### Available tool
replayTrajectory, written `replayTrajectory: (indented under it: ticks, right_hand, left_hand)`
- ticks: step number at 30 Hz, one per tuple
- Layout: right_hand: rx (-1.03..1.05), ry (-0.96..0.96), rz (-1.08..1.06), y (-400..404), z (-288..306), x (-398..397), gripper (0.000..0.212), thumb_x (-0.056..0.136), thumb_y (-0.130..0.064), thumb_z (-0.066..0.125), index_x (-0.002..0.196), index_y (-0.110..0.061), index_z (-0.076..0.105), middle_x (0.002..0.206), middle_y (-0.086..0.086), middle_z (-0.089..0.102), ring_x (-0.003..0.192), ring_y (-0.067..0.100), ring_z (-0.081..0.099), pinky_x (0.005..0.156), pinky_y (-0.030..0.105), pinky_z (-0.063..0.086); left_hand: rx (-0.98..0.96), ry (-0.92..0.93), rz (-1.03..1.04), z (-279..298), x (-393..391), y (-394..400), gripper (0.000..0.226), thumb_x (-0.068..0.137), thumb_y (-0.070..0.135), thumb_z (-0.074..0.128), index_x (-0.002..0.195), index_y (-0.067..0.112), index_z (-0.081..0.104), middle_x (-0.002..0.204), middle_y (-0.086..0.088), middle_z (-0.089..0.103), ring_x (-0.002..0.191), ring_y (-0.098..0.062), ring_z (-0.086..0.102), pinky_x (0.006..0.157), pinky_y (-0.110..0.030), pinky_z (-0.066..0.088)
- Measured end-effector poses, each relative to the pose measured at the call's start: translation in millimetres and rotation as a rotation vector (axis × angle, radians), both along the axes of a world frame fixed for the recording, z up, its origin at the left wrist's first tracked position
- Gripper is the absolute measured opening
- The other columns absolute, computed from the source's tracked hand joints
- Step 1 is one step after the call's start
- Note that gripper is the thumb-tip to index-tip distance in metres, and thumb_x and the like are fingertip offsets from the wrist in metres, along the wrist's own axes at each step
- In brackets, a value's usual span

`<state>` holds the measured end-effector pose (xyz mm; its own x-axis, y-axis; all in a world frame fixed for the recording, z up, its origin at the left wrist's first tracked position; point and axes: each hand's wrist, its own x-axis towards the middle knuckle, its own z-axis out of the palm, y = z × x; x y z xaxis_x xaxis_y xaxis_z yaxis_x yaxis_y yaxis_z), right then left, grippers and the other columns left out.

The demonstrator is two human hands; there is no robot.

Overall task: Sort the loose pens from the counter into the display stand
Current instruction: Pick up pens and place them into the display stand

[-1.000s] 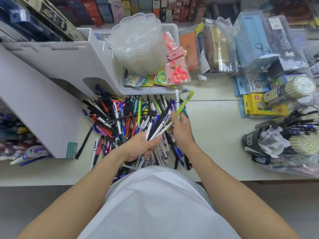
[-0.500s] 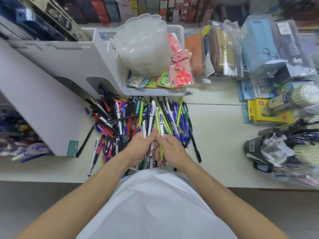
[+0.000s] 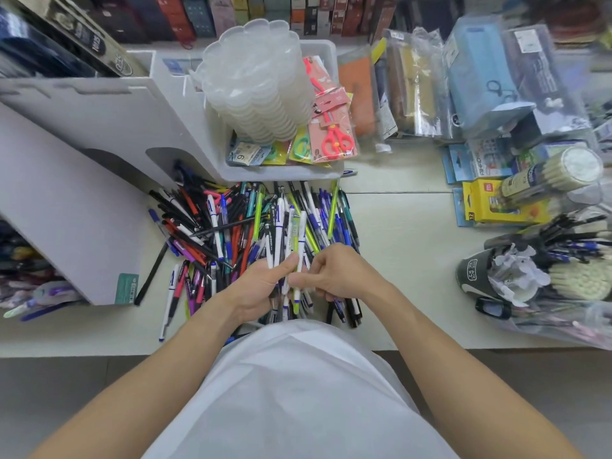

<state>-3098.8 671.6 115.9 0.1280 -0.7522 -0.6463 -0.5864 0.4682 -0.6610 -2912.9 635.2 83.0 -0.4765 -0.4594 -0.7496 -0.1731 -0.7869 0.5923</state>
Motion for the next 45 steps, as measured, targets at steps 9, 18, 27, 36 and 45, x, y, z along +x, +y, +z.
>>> replayTrajectory:
  ticks: [9,18,27,36,45]
  right_hand:
    - [-0.267,-0.406,-0.429,-16,-19,1,0.084,0.088,-0.039,0.077,0.156,-0.038,0.028,0.151,-0.010,0.048,0.138,0.005,0.042,0.102,0.014,0.035]
    - [-0.318,-0.381,-0.510,-16,-35,41,0.014,0.093,-0.021,0.074,0.098,-0.008,0.072,0.097,-0.004,0.071,0.093,0.001,0.063,0.093,0.021,0.045]
    - [-0.085,-0.898,-0.841,-19,-28,32,0.027,0.087,-0.011,0.078,0.109,-0.004,0.064,0.103,0.020,0.071,0.090,0.037,0.069,0.085,0.059,0.060]
    - [-0.327,-0.525,-0.613,-41,-24,27,0.038,0.081,-0.021,0.086,0.114,-0.027,0.069,0.111,-0.005,0.069,0.109,0.024,0.068,0.097,0.044,0.057]
    - [-0.276,-0.380,-0.422,-6,-30,45,0.030,0.105,-0.029,0.054,0.132,-0.021,0.066,0.127,-0.010,0.068,0.117,-0.006,0.059,0.102,0.019,0.047]
  left_hand:
    - [-0.065,0.069,-0.209,12,-7,11,0.038,0.099,0.029,0.058,0.103,-0.010,0.060,0.076,-0.011,0.062,0.074,-0.027,0.063,0.078,-0.041,0.055]
    - [0.175,0.076,-0.161,9,5,16,0.025,0.085,0.007,0.075,0.107,-0.003,0.067,0.090,-0.019,0.071,0.082,-0.029,0.070,0.081,-0.040,0.059]
    - [-0.046,0.027,-0.223,15,-3,8,0.036,0.093,0.011,0.067,0.123,-0.007,0.060,0.107,-0.026,0.070,0.094,-0.038,0.070,0.085,-0.042,0.059]
    - [0.096,0.235,-0.002,33,-14,-4,0.015,0.094,0.017,0.066,0.097,0.003,0.063,0.076,-0.010,0.060,0.064,-0.020,0.059,0.061,-0.031,0.055]
    - [0.226,0.213,-0.023,23,2,31,0.014,0.081,0.006,0.076,0.087,0.001,0.064,0.069,-0.013,0.057,0.060,-0.025,0.057,0.062,-0.035,0.053]
